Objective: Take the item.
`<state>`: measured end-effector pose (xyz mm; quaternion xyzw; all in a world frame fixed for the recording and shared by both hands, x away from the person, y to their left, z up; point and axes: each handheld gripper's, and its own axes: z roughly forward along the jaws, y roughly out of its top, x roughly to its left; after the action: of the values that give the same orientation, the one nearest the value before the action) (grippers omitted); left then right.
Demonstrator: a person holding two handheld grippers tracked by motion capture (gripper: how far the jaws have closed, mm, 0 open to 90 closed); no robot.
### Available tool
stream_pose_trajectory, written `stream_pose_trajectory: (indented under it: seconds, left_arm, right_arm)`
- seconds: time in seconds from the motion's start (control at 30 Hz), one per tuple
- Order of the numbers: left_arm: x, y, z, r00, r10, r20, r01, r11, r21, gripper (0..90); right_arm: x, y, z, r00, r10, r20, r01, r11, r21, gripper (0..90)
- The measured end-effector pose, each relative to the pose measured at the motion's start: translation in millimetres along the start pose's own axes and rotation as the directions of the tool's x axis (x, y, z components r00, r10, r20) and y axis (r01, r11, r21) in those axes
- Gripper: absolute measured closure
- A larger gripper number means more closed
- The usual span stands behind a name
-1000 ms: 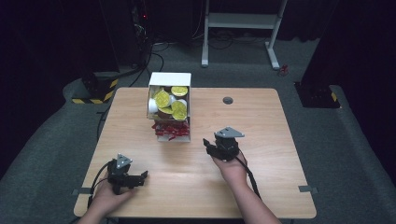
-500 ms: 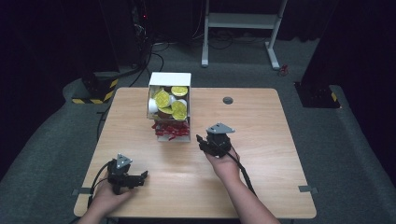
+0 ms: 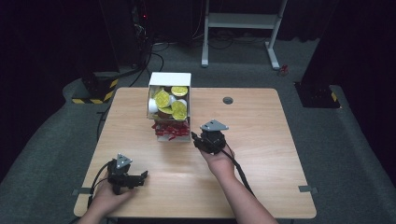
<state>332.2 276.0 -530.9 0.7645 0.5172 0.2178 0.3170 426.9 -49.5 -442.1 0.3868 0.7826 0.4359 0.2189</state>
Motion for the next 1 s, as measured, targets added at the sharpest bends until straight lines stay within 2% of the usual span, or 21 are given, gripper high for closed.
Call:
stream_pose_trajectory:
  seconds: [0.23, 0.43, 0.47, 0.73, 1.0]
  left_arm:
    - [0.0, 0.0, 0.0, 1.0, 0.0, 0.0, 0.0, 1.0, 0.0, 0.6]
    - [0.0, 0.0, 0.0, 1.0, 0.0, 0.0, 0.0, 1.0, 0.0, 0.6]
    - [0.0, 0.0, 0.0, 1.0, 0.0, 0.0, 0.0, 1.0, 0.0, 0.6]
    - [0.0, 0.0, 0.0, 1.0, 0.0, 0.0, 0.0, 1.0, 0.001, 0.6]
    - [0.0, 0.0, 0.0, 1.0, 0.001, 0.0, -0.001, 1.0, 0.0, 0.6]
  right_arm:
    - [6.4, 5.9, 5.4, 0.9997, -0.022, -0.007, 0.022, 1.0, -0.005, 54.8]
    - [8.3, 8.0, 9.0, 0.9999, -0.013, -0.011, 0.012, 1.0, -0.007, 54.4]
    - [9.0, 9.2, 10.8, 0.9996, -0.027, -0.007, 0.027, 1.0, -0.01, 54.4]
    - [13.0, 15.6, 16.6, 0.9993, -0.037, -0.009, 0.037, 0.999, -0.001, 54.5]
    - [14.2, 16.8, 23.6, 0.9992, -0.038, -0.011, 0.038, 0.999, 0.01, 59.3]
